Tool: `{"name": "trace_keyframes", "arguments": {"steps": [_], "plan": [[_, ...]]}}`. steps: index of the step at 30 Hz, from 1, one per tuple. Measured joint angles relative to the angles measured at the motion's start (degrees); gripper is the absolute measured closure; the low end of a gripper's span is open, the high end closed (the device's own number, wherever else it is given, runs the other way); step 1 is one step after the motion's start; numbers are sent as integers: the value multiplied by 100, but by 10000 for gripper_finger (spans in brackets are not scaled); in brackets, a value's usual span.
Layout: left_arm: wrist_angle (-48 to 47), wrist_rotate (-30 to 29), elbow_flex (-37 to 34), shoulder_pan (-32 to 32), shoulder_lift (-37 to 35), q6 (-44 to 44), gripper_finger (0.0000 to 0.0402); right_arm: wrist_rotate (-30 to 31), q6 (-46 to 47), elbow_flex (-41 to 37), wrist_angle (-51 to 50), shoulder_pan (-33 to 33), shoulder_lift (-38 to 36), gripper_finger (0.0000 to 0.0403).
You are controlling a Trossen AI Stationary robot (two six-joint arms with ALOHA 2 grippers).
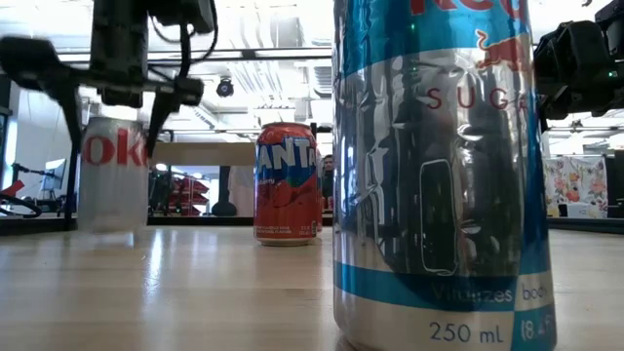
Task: Place canned beverage on shelf
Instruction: Put the left red-silver soda can on the shelf
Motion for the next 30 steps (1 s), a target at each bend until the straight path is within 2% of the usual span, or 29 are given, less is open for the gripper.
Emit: {"name": "trace_keyframes", "arguments": {"steps": [10,17,30], "plan": [[-1517,-164,1514,221,6,684,116,0,0,0,-1,-1,0,35],[-2356,-298,2411,667,144,1527,116,0,0,0,0,-1,0,35],[-2623,-140,3161,1730,262,2801,116,0,0,-2,-1,-1,0,35]]}}
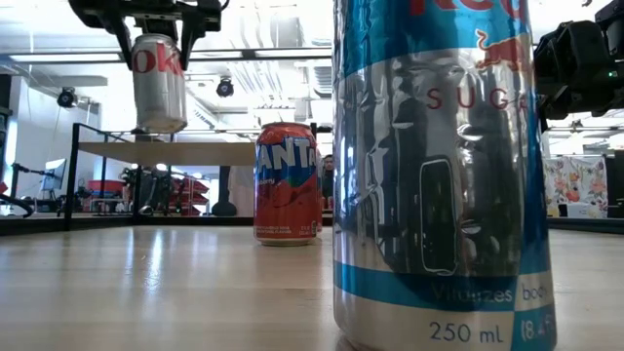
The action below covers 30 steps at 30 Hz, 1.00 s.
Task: Place canned beverage on shelf
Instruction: Put the left red-silver soda can on the shelf
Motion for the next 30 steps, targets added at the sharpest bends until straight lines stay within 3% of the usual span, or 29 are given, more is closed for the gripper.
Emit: {"name": "trace_keyframes", "arguments": {"steps": [15,30], "plan": [[10,14,540,1675,-22,2230,116,0,0,0,1,1,0,35],[7,-53,574,3554,-28,4319,116,0,0,0,0,2,0,35]]}}
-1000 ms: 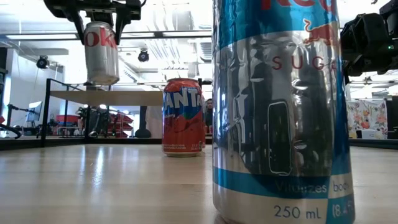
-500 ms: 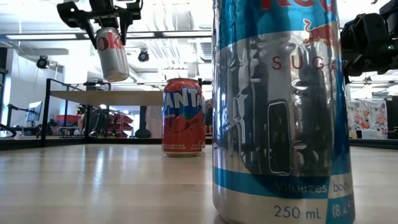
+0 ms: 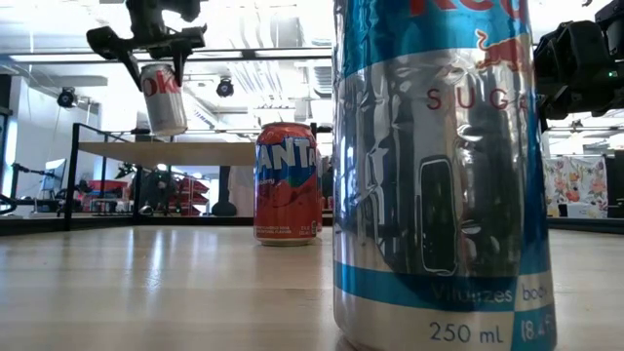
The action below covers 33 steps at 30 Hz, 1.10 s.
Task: Place canned beverage on shelf
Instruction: Put the left red-silver soda can on the shelf
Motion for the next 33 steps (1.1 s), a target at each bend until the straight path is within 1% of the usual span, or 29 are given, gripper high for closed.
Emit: {"name": "trace_keyframes", "arguments": {"steps": [5,13,27,33], "plan": [[1,-127,0,407,1,417,116,0,0,0,0,-1,0,35],[4,-205,-4,798,101,542,116,0,0,0,2,-2,0,35],[4,-304,-15,860,173,791,116,0,0,0,1,-2,0,35],[7,-295,-283,858,170,987,116,0,0,0,2,0,0,35]]}}
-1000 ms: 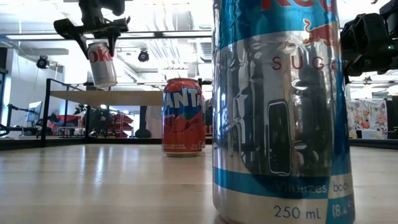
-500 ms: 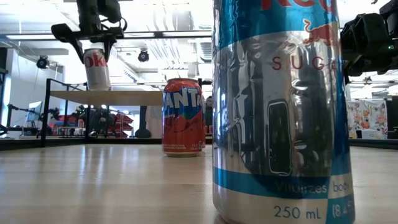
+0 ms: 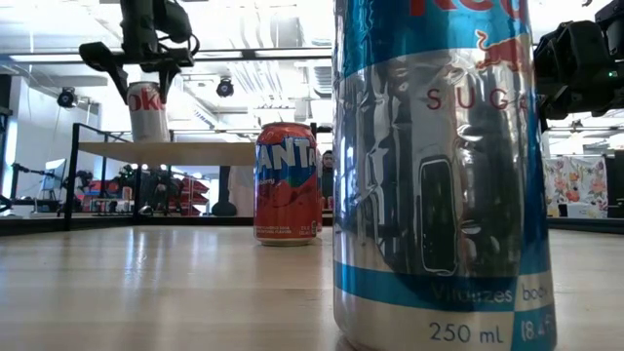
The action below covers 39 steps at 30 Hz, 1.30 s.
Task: Place canned beverage on shelf
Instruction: Put the left red-silver soda can on the shelf
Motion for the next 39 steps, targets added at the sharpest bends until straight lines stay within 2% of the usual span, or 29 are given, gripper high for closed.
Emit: {"name": "trace_keyframes", "arguments": {"steps": [16,24,39], "plan": [[12,9,-41,24,-20,132,116,0,0,0,-1,-1,0,35],[-3,-2,-41,24,-17,132,93,0,0,0,0,-1,0,35],[42,-161,-43,24,-14,-65,89,0,0,0,0,0,0,35]]}}
